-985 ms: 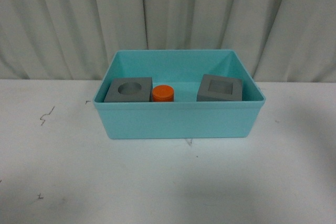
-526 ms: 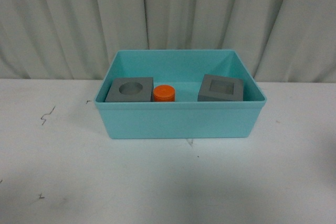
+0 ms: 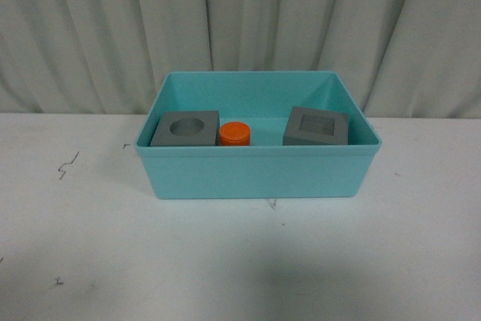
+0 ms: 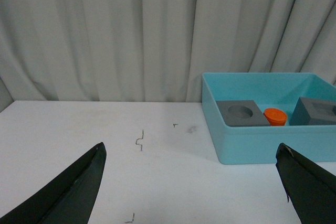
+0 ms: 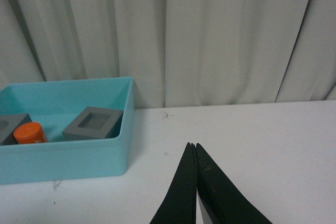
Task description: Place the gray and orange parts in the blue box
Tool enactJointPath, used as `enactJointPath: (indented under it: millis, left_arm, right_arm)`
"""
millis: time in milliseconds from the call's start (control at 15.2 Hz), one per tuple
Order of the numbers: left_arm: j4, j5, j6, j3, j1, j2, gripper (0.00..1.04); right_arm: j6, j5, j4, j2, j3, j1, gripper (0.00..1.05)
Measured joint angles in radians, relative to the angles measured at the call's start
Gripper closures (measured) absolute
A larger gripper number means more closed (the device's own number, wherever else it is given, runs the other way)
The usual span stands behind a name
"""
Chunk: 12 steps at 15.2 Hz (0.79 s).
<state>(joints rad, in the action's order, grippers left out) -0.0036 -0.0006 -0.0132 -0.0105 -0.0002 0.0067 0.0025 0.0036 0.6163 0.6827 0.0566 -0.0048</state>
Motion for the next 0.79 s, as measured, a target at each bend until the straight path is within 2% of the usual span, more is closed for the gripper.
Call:
enactJointPath:
  millis: [66, 460, 788]
  left_arm:
    - [0.000, 0.000, 0.000, 0.000, 0.000, 0.000, 0.07]
    - [0.000, 0.000, 0.000, 0.000, 0.000, 0.000, 0.07]
    - [0.000, 0.000, 0.000, 0.000, 0.000, 0.000, 0.07]
  right_arm:
    - [0.000, 0.000, 0.059, -0.006, -0.029, 0.000, 1.03]
    - [0.000, 0.000, -0.179, -0.239, -0.047, 0.000, 1.03]
    - [0.000, 0.000, -0.319, -0.388, -0.047, 0.000, 1.03]
